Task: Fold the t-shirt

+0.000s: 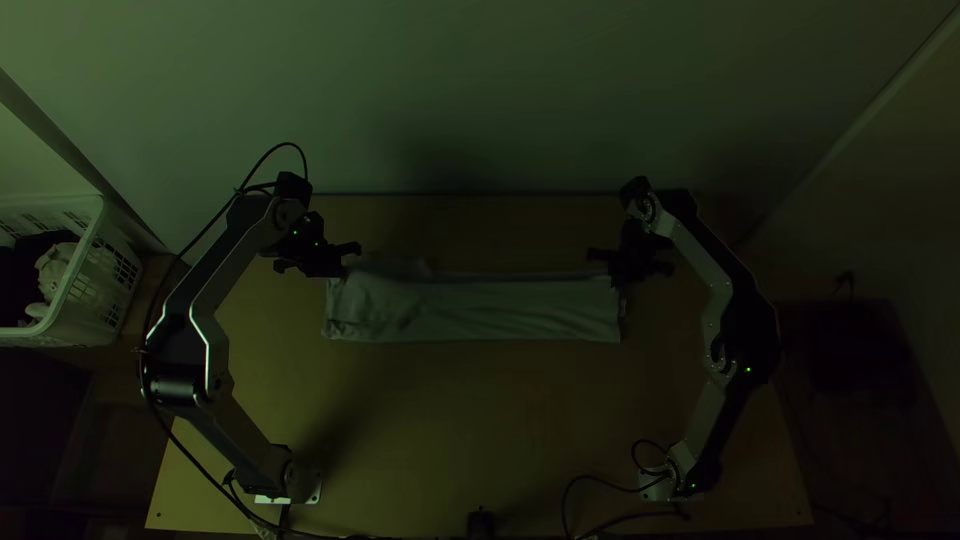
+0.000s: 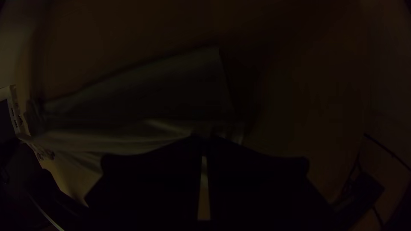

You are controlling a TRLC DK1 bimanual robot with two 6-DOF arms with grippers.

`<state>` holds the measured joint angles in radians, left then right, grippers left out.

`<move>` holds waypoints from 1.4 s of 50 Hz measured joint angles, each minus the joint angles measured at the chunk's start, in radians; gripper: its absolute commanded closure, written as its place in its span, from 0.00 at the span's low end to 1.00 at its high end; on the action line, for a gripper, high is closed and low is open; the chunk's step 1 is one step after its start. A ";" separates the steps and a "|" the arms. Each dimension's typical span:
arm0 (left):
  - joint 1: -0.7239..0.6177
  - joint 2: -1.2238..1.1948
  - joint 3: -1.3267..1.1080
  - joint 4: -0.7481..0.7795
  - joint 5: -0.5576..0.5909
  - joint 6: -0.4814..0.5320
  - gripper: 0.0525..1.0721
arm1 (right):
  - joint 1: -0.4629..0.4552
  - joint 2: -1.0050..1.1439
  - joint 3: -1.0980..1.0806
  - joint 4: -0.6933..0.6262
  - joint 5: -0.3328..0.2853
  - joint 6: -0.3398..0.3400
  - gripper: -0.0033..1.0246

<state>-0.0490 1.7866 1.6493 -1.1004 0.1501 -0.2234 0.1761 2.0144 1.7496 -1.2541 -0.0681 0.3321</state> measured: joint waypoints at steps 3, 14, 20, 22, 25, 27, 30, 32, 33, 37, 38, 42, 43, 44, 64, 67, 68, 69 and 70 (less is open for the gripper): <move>0.002 0.036 0.036 0.000 0.000 0.000 0.74 | -0.008 0.040 0.046 0.000 0.000 0.000 0.95; 0.033 0.117 0.112 0.072 0.202 -0.024 0.04 | -0.036 0.144 0.206 0.000 0.001 0.007 0.03; 0.045 0.118 0.120 0.080 0.235 -0.031 0.04 | -0.053 0.145 0.257 -0.004 0.002 0.008 0.03; 0.049 0.118 0.121 0.082 0.248 -0.031 0.04 | -0.056 0.144 0.279 -0.004 0.001 0.008 0.03; 0.059 0.118 0.121 0.089 0.280 -0.031 0.04 | -0.064 0.140 0.305 -0.003 0.001 0.009 0.03; 0.072 0.118 0.121 0.096 0.316 -0.030 0.04 | -0.068 0.137 0.319 -0.004 0.001 0.012 0.03; 0.096 0.116 0.117 0.114 0.364 -0.026 0.04 | -0.074 0.127 0.333 -0.004 0.000 0.016 0.03; 0.113 0.110 0.105 0.131 0.396 -0.022 0.04 | -0.079 0.117 0.341 -0.004 0.000 0.020 0.03; 0.126 0.106 0.097 0.135 0.414 -0.016 0.04 | -0.081 0.110 0.345 -0.003 -0.005 0.023 0.03; 0.164 0.084 0.055 0.154 0.470 0.010 0.04 | -0.094 0.077 0.353 -0.003 -0.046 0.027 0.03; 0.175 0.075 0.040 0.160 0.480 0.020 0.04 | -0.097 0.068 0.355 -0.003 -0.056 0.027 0.03; 0.211 0.045 -0.011 0.170 0.513 0.060 0.04 | -0.111 0.030 0.363 -0.001 -0.100 0.027 0.03; 0.222 0.037 -0.025 0.174 0.522 0.074 0.04 | -0.115 0.021 0.365 -0.001 -0.106 0.027 0.03; 0.229 0.032 -0.034 0.175 0.529 0.089 0.04 | -0.119 0.011 0.366 0.000 -0.109 0.026 0.03; 0.375 0.014 -0.216 0.177 0.625 0.384 0.04 | -0.131 -0.131 0.362 0.001 -0.143 0.000 0.03; 0.388 0.027 -0.219 0.177 0.638 0.422 0.04 | -0.130 -0.151 0.354 0.001 -0.143 -0.004 0.03; 0.391 0.034 -0.219 0.177 0.643 0.432 0.04 | -0.130 -0.158 0.351 0.002 -0.143 -0.004 0.03; 0.394 0.040 -0.219 0.177 0.646 0.441 0.04 | -0.129 -0.162 0.348 0.001 -0.143 -0.004 0.03; 0.396 0.050 -0.219 0.178 0.651 0.452 0.04 | -0.126 -0.166 0.346 0.002 -0.142 -0.004 0.03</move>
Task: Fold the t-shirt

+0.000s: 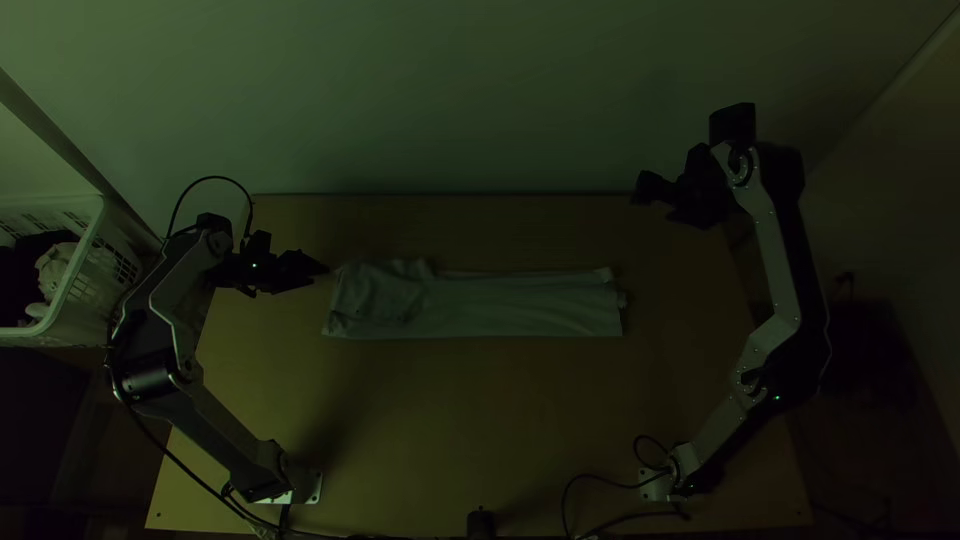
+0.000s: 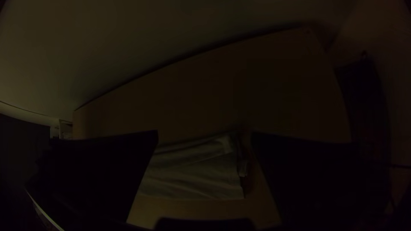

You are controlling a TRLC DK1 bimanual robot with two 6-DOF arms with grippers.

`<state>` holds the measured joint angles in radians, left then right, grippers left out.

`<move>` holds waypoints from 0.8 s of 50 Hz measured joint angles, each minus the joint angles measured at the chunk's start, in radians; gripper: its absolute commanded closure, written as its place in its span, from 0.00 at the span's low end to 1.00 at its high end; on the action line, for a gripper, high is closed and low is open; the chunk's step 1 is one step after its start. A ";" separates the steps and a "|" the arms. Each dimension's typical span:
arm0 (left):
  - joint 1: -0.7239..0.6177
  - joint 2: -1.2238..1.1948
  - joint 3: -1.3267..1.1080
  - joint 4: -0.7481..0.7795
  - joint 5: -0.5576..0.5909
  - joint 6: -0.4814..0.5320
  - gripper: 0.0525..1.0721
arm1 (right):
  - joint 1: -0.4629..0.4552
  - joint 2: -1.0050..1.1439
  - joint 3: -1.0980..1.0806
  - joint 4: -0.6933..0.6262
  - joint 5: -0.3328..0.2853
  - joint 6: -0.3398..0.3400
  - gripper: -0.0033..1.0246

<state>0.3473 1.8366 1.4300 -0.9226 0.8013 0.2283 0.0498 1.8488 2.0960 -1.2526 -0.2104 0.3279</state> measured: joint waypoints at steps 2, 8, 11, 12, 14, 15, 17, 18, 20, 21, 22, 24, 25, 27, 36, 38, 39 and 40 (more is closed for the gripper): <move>0.005 0.017 -0.001 0.002 0.004 0.019 0.04 | 0.002 -0.007 -0.003 0.000 0.000 0.000 0.03; 0.014 0.069 -0.005 0.003 0.026 0.070 0.04 | 0.017 -0.018 -0.016 0.003 0.000 -0.004 0.03; 0.018 0.088 -0.007 0.002 0.035 0.097 0.04 | 0.032 -0.023 -0.025 0.002 -0.005 -0.021 0.03; 0.018 0.093 -0.008 0.002 0.038 0.106 0.04 | 0.037 -0.024 -0.028 0.003 -0.011 -0.024 0.03; 0.019 0.101 -0.013 0.002 0.045 0.125 0.04 | 0.044 -0.026 -0.029 0.002 -0.020 -0.030 0.03; 0.020 0.103 -0.017 0.002 0.050 0.133 0.04 | 0.049 -0.026 -0.029 0.003 -0.023 -0.031 0.03; 0.022 0.107 -0.024 0.000 0.053 0.149 0.04 | 0.056 -0.027 -0.029 0.003 -0.027 -0.035 0.03; 0.022 0.108 -0.027 -0.003 0.056 0.158 0.04 | 0.060 -0.028 -0.029 0.003 -0.027 -0.038 0.03; 0.024 0.110 -0.032 -0.014 0.061 0.178 0.04 | 0.063 -0.031 -0.031 0.003 -0.027 -0.041 0.03; 0.024 0.112 -0.035 -0.021 0.064 0.187 0.04 | 0.066 -0.035 -0.032 0.003 -0.027 -0.042 0.03; 0.024 0.114 -0.036 -0.028 0.066 0.196 0.04 | 0.066 -0.038 -0.034 0.003 -0.027 -0.042 0.03; 0.024 0.117 -0.040 -0.032 0.071 0.212 0.04 | 0.068 -0.043 -0.038 0.003 -0.027 -0.042 0.03; 0.024 0.118 -0.041 -0.032 0.071 0.217 0.04 | 0.068 -0.047 -0.040 0.003 -0.027 -0.042 0.03; 0.024 0.122 -0.045 -0.034 0.071 0.226 0.04 | 0.070 -0.054 -0.043 0.003 -0.027 -0.042 0.03; 0.001 0.136 -0.051 -0.038 0.078 0.245 0.04 | 0.088 -0.067 -0.046 0.003 -0.027 -0.042 0.03; -0.012 0.136 -0.052 -0.037 0.078 0.245 0.04 | 0.090 -0.067 -0.046 0.003 -0.027 -0.042 0.03; -0.019 0.136 -0.052 -0.037 0.078 0.244 0.04 | 0.093 -0.067 -0.046 0.003 -0.027 -0.042 0.03; -0.028 0.136 -0.053 -0.037 0.078 0.244 0.04 | 0.093 -0.067 -0.046 0.003 -0.027 -0.042 0.03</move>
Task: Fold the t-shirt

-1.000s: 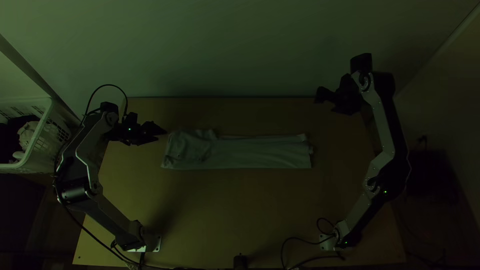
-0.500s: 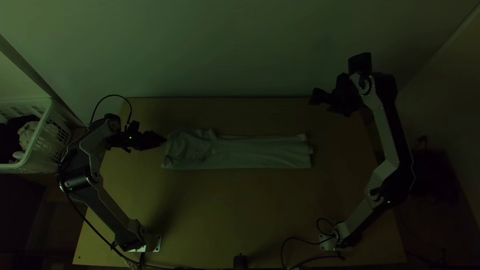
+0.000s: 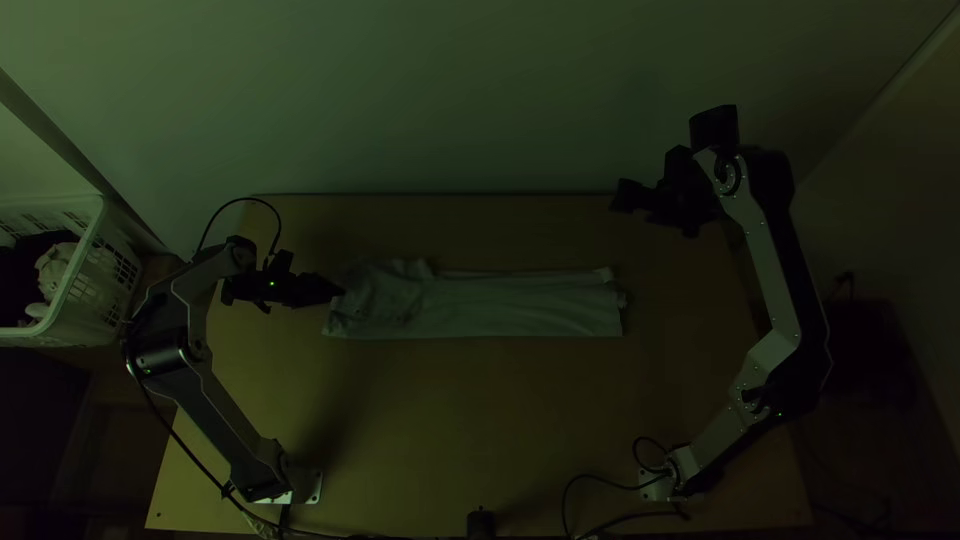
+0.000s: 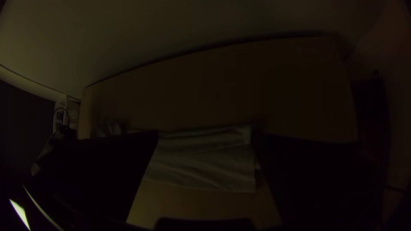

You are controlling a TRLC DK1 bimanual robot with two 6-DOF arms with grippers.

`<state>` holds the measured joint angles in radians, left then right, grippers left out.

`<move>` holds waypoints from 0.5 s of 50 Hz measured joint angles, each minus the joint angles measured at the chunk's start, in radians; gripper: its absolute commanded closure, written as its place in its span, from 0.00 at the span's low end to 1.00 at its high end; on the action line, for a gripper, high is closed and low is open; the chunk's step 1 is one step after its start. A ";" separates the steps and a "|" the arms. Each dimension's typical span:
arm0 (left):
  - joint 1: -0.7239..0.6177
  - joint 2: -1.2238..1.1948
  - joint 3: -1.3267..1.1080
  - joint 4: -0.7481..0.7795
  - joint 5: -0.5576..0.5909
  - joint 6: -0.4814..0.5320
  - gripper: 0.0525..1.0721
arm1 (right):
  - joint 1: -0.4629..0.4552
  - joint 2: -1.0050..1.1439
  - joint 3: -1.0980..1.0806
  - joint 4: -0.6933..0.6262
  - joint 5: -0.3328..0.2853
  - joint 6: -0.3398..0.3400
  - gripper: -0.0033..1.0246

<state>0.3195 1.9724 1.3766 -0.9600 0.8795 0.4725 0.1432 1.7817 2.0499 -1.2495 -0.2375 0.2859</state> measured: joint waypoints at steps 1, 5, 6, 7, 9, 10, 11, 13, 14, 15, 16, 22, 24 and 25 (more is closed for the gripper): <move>-0.011 0.000 0.000 0.000 0.000 0.000 0.04 | 0.001 0.000 0.000 0.000 0.000 0.000 0.03; -0.054 0.002 0.000 0.000 0.000 0.000 0.04 | 0.003 -0.002 0.000 0.000 0.000 0.000 0.03; -0.063 0.002 0.000 0.000 0.000 -0.001 0.04 | 0.003 -0.002 0.000 0.000 0.000 0.000 0.03; -0.074 0.002 0.000 0.001 0.000 -0.001 0.04 | 0.004 -0.002 0.000 0.000 0.000 -0.002 0.03; -0.097 0.003 0.000 0.002 0.000 -0.009 0.04 | 0.003 -0.002 0.000 0.000 0.000 -0.003 0.03; -0.106 0.003 0.000 0.002 0.000 -0.010 0.04 | 0.003 -0.003 0.000 0.000 0.000 -0.003 0.03; -0.119 0.003 0.000 0.002 0.001 -0.014 0.04 | 0.003 -0.003 0.000 0.000 0.000 -0.003 0.03; -0.140 0.003 0.000 0.003 0.001 -0.028 0.04 | 0.003 -0.004 -0.002 0.000 0.000 -0.003 0.03; -0.150 0.003 0.000 0.005 0.001 -0.035 0.04 | 0.003 -0.004 -0.003 0.000 0.000 -0.004 0.03; -0.161 0.003 0.000 0.010 0.001 -0.050 0.04 | 0.003 -0.005 -0.003 0.000 0.000 -0.005 0.03; -0.172 0.003 0.000 0.015 0.002 -0.060 0.04 | 0.003 -0.005 -0.005 0.000 0.000 -0.006 0.03; -0.233 0.003 0.000 0.070 0.000 -0.159 0.04 | 0.003 -0.013 -0.023 0.000 0.000 -0.007 0.03; -0.250 0.003 0.000 0.099 -0.005 -0.205 0.04 | 0.002 -0.016 -0.031 0.000 0.000 -0.007 0.03; -0.257 0.002 0.000 0.116 -0.008 -0.232 0.04 | 0.000 -0.017 -0.034 0.000 0.000 -0.008 0.03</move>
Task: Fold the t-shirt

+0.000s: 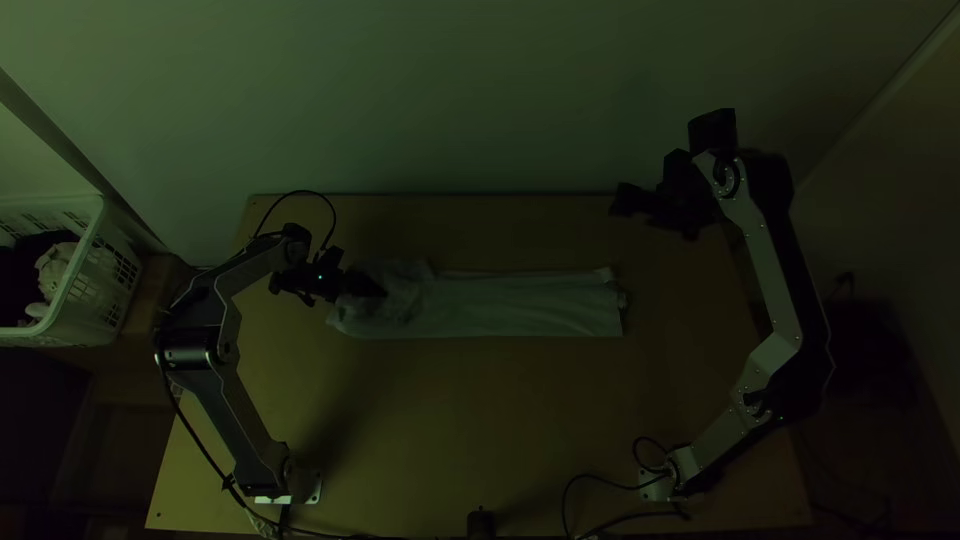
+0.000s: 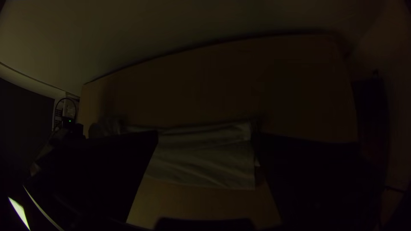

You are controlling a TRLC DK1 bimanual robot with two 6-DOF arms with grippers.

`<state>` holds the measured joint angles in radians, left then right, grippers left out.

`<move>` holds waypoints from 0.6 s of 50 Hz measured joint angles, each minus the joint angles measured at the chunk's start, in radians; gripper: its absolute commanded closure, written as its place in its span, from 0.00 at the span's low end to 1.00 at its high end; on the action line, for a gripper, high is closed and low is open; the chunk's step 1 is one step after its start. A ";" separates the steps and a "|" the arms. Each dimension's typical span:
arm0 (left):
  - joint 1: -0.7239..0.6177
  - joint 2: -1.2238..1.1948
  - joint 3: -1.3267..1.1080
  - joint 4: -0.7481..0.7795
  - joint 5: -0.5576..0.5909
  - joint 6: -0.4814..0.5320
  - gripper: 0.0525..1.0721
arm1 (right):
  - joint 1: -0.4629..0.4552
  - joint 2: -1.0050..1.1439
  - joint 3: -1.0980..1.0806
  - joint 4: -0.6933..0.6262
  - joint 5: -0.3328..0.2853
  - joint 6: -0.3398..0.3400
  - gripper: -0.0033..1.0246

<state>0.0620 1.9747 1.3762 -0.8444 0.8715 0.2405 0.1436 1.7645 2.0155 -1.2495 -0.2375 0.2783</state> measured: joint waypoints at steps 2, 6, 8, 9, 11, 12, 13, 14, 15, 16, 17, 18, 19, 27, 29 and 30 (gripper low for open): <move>-0.014 0.000 0.000 0.033 -0.010 -0.056 0.04 | -0.001 -0.003 -0.006 0.000 0.000 -0.003 0.03; -0.041 -0.001 0.006 0.083 -0.039 -0.151 0.06 | -0.007 -0.009 -0.016 0.001 0.000 -0.003 0.03; -0.053 -0.003 0.013 0.093 -0.056 -0.186 0.06 | -0.009 -0.013 -0.023 0.002 0.000 -0.003 0.03; -0.059 -0.003 0.015 0.097 -0.067 -0.201 0.07 | -0.009 -0.014 -0.026 0.002 0.000 -0.003 0.03; -0.069 -0.005 0.019 0.101 -0.091 -0.224 0.20 | -0.011 -0.017 -0.032 0.003 0.000 -0.003 0.03; -0.074 -0.006 0.021 0.102 -0.105 -0.233 0.29 | -0.014 -0.019 -0.034 0.003 0.000 -0.003 0.03; -0.079 -0.010 0.023 0.103 -0.123 -0.244 0.38 | -0.014 -0.020 -0.036 0.003 0.000 -0.003 0.03; -0.084 -0.012 0.023 0.103 -0.140 -0.249 0.47 | -0.015 -0.021 -0.040 0.006 0.000 -0.004 0.03; -0.089 -0.014 0.024 0.103 -0.161 -0.256 0.54 | -0.016 -0.023 -0.043 0.007 0.000 -0.004 0.03; -0.094 -0.018 0.024 0.105 -0.182 -0.262 0.60 | -0.016 -0.024 -0.045 0.008 0.000 -0.004 0.03; -0.098 -0.019 0.024 0.106 -0.201 -0.266 0.66 | -0.016 -0.025 -0.048 0.008 0.000 -0.005 0.03; -0.101 -0.023 0.024 0.107 -0.218 -0.269 0.71 | -0.016 -0.026 -0.051 0.009 0.000 -0.006 0.03; -0.102 -0.024 0.024 0.107 -0.235 -0.272 0.77 | -0.016 -0.027 -0.053 0.013 0.000 -0.007 0.03; -0.091 -0.041 0.011 0.122 -0.326 -0.275 0.97 | -0.018 -0.036 -0.078 0.030 0.000 -0.018 0.03; -0.081 -0.045 0.008 0.122 -0.344 -0.274 0.97 | -0.020 -0.038 -0.084 0.036 0.000 -0.018 0.03; -0.073 -0.048 0.007 0.122 -0.354 -0.274 0.97 | -0.021 -0.039 -0.087 0.040 0.000 -0.018 0.03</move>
<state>-0.0109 1.9263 1.3834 -0.7227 0.5175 -0.0338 0.1226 1.7252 1.9282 -1.2095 -0.2375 0.2600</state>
